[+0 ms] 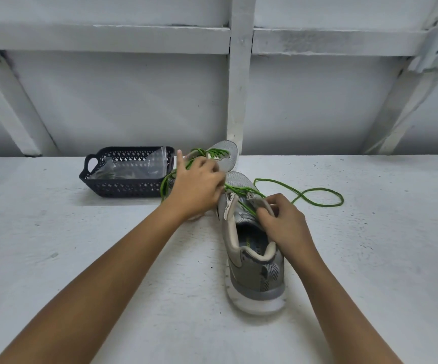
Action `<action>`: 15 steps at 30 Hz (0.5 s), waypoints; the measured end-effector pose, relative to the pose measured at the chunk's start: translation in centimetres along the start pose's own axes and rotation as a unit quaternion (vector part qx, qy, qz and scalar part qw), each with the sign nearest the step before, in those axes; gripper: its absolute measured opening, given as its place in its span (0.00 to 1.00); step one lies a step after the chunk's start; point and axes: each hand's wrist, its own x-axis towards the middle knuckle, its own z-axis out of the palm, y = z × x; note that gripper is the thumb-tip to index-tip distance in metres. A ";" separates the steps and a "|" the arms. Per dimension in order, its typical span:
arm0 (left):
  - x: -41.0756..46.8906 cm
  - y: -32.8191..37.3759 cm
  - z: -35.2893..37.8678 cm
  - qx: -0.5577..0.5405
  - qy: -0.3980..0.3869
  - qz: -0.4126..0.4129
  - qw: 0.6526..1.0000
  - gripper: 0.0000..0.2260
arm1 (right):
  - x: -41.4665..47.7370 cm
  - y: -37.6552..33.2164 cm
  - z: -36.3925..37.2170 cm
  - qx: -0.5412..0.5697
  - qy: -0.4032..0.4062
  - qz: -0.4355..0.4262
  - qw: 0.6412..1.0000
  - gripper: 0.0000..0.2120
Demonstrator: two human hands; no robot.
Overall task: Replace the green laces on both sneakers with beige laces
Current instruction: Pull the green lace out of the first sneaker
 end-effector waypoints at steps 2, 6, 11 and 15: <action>0.1 -0.4 -0.3 -0.005 0.035 -0.059 0.998 0.10 | 0.0 0.1 0.0 0.000 0.000 -0.002 1.000 0.07; 0.7 -1.6 -1.6 -0.003 0.104 -0.179 0.978 0.10 | 0.0 0.3 0.0 0.005 0.001 -0.005 1.000 0.07; 0.3 -2.1 -1.7 0.030 0.060 -0.142 0.988 0.13 | 0.0 0.2 0.0 0.006 0.001 -0.006 1.000 0.07; -0.1 -0.8 -0.3 -0.003 0.051 -0.007 0.999 0.16 | 0.0 0.2 0.1 0.004 -0.002 -0.005 1.000 0.08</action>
